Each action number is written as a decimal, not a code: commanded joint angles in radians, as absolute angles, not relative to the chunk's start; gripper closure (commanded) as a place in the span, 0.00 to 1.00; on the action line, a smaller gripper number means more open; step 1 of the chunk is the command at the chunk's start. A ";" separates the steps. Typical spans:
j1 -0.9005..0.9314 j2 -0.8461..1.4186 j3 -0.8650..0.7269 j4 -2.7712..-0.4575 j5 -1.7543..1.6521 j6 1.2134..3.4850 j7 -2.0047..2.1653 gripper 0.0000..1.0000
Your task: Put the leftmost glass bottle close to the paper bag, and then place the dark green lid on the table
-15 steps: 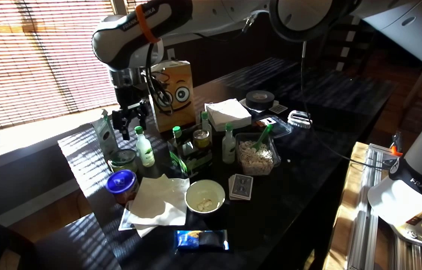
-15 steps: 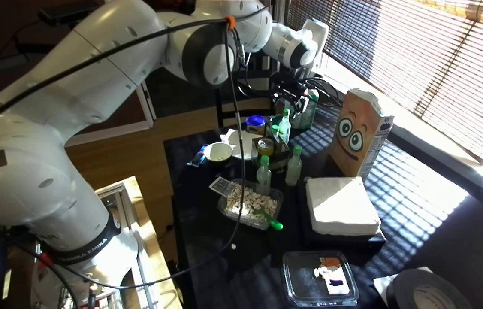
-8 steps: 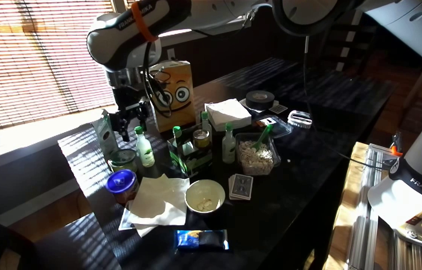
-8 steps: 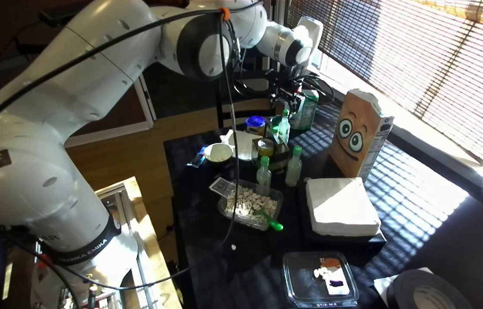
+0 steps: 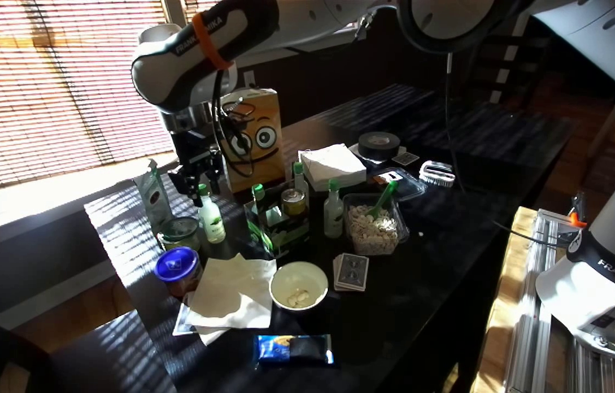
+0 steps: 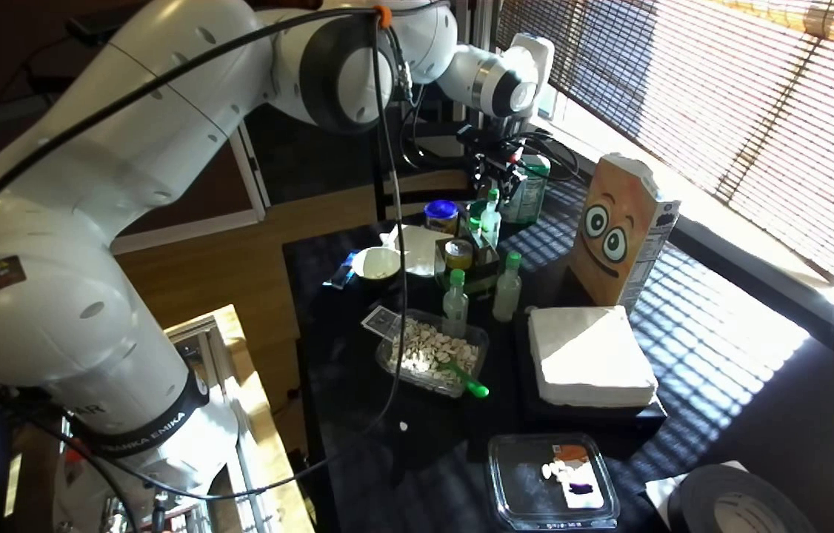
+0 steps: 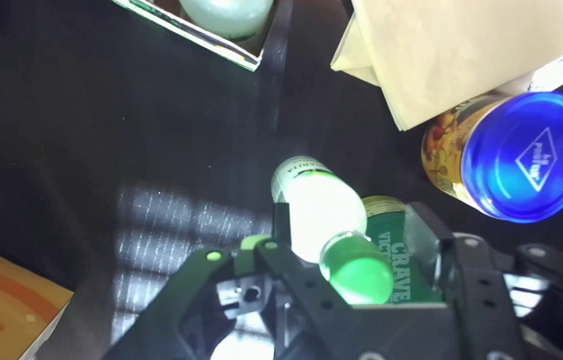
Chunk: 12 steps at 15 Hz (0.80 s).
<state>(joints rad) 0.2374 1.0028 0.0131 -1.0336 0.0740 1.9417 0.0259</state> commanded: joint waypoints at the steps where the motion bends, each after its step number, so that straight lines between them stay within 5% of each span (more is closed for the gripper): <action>1: 0.249 0.969 0.012 -1.091 0.024 1.988 0.073 0.68; 5: 0.253 0.965 0.013 -1.102 0.000 2.017 0.089 0.95; 12: 0.243 0.906 -0.007 -1.165 0.001 2.044 0.132 0.93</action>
<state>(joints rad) 0.2536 0.9893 -0.0070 -1.0680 0.0315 2.0154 0.0778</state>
